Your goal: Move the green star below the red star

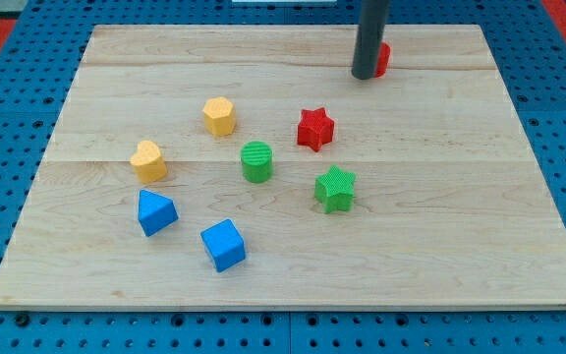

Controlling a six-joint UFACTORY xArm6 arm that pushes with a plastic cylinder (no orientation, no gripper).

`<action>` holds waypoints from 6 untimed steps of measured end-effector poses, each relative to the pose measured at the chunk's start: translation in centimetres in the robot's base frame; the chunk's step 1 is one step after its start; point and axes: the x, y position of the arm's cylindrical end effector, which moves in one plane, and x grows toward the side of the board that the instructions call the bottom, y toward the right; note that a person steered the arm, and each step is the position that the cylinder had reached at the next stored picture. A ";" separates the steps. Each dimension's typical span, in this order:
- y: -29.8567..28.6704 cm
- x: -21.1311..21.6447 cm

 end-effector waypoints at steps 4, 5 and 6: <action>8.2 15.9; 2.0 23.6; -6.1 23.1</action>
